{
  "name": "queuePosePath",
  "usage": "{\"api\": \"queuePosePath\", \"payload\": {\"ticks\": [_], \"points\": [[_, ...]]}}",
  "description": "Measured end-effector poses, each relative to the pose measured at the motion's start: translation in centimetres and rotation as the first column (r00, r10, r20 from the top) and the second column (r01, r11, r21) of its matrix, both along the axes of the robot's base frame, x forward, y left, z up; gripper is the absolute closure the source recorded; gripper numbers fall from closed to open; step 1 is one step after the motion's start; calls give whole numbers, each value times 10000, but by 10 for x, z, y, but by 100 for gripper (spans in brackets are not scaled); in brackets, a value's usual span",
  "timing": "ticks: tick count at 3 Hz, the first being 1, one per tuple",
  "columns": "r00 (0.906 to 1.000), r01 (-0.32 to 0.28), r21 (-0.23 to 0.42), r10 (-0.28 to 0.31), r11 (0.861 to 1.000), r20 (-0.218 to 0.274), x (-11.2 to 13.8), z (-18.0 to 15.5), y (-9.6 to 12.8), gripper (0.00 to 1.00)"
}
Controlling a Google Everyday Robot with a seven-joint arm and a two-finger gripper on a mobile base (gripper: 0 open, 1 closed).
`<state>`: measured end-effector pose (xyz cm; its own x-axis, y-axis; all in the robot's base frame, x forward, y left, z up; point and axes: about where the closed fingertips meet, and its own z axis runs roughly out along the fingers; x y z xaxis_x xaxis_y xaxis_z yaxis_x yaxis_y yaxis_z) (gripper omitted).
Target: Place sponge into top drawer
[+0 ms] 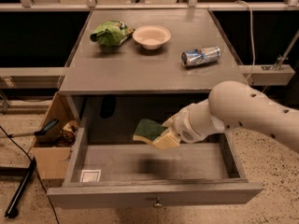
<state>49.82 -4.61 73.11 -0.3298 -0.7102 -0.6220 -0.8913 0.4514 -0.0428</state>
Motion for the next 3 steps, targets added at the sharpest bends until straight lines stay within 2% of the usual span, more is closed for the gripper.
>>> {"api": "queuePosePath", "payload": {"ticks": [1, 3], "points": [[9989, 426, 90, -427, 9991, 172, 10, -22, 2, 100], [9911, 1227, 12, -1226, 9924, 518, 37, -57, -7, 100]]}}
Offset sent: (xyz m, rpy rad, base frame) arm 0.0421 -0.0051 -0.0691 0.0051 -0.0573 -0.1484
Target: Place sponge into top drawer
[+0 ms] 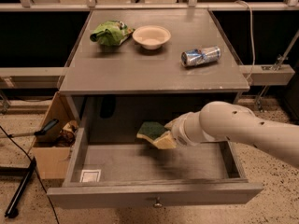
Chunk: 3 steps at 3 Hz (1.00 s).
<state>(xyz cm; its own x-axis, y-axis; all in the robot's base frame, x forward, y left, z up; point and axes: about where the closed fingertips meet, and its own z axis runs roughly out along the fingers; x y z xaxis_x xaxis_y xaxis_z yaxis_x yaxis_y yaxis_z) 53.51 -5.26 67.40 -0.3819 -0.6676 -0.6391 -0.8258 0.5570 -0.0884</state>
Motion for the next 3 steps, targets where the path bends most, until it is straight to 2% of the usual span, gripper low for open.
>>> {"api": "queuePosePath", "payload": {"ticks": [1, 3], "points": [[9996, 129, -271, -135, 9995, -232, 10, -22, -3, 100], [9977, 30, -551, -67, 9985, -675, 9, -43, -2, 100]]}}
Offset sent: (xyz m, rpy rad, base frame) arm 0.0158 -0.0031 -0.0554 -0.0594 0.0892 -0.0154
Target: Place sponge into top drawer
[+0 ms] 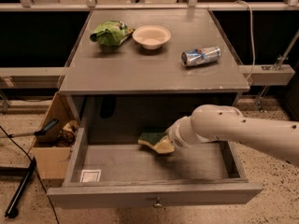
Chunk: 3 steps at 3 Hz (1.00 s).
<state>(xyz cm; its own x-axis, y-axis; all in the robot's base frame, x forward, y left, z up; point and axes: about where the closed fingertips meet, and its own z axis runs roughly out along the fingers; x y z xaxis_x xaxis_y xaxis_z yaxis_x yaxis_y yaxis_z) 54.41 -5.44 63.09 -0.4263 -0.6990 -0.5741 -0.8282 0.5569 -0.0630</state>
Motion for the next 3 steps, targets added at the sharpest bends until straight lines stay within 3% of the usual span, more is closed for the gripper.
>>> {"api": "queuePosePath", "payload": {"ticks": [1, 2, 3], "points": [[10000, -5, -8, 5, 10000, -9, 0, 0, 0, 84], [10000, -6, -8, 6, 10000, -9, 0, 0, 0, 53], [10000, -6, -8, 6, 10000, -9, 0, 0, 0, 29]]}}
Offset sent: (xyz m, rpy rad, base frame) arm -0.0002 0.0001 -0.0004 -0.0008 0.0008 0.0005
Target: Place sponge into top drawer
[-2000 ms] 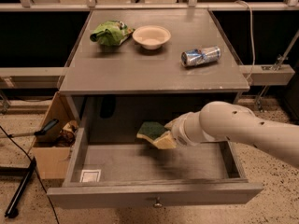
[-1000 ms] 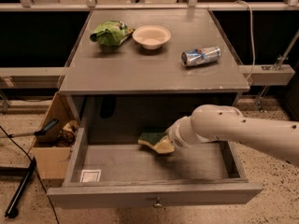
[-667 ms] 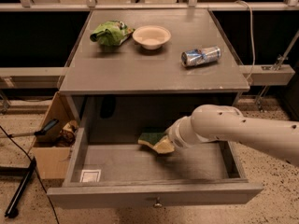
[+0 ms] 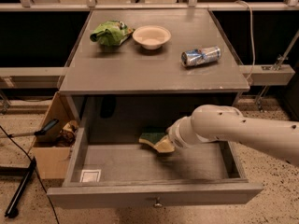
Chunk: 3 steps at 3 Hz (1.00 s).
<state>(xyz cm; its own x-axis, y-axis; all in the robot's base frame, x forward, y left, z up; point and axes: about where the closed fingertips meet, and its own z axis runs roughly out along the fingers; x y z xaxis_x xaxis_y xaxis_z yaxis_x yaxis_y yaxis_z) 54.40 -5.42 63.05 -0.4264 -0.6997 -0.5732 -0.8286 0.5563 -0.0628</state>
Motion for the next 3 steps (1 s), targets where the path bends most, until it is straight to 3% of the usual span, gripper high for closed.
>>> {"api": "queuePosePath", "payload": {"ticks": [1, 2, 3], "points": [[10000, 0, 0, 0, 10000, 0, 0, 0, 0, 6], [10000, -1, 0, 1, 10000, 0, 0, 0, 0, 0], [10000, -1, 0, 1, 10000, 0, 0, 0, 0, 0]]}}
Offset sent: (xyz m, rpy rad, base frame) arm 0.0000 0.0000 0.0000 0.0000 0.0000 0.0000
